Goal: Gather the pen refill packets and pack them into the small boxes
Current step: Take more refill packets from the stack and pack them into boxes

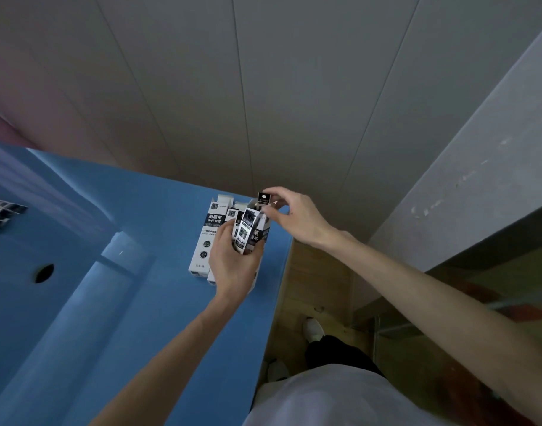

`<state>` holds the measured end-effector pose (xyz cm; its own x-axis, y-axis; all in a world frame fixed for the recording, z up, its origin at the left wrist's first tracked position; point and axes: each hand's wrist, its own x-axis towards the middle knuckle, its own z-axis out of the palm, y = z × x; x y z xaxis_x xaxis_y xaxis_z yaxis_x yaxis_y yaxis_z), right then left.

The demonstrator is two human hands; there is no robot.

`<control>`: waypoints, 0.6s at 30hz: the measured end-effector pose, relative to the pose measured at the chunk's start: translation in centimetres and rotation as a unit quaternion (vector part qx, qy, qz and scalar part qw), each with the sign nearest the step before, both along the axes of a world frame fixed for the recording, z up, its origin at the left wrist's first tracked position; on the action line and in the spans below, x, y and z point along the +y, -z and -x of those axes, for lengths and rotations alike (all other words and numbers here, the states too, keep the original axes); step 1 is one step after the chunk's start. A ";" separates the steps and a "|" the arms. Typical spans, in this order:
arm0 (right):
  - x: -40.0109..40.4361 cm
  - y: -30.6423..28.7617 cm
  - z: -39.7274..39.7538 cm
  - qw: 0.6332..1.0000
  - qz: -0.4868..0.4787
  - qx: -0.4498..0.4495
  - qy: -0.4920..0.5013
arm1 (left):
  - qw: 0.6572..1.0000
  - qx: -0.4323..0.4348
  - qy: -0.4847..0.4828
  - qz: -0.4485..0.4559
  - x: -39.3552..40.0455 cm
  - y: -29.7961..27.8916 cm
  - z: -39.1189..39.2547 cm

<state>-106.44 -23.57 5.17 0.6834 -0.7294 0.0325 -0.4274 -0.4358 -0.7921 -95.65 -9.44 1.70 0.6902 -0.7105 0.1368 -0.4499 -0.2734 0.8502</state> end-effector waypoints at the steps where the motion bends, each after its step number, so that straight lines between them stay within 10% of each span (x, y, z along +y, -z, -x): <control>1: -0.1 0.5 -0.1 1.000 -0.011 0.009 -0.008 | 1.000 0.005 0.002 -0.009 -0.2 0.0 -0.1; 8: -2.0 3.6 -2.2 0.982 -0.181 -0.014 0.041 | 0.981 0.183 -0.002 -0.062 -0.9 0.2 -1.4; 18: -0.8 6.1 -2.9 0.994 -0.088 0.048 0.050 | 0.862 0.501 -0.022 -0.076 -0.3 -2.7 -5.0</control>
<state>-103.54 -24.41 -0.93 0.6016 -0.7819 -0.1637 -0.5387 -0.2457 -0.8059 -90.68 -9.78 4.40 0.4337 -0.6383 -0.6360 0.5033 -0.4139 0.7585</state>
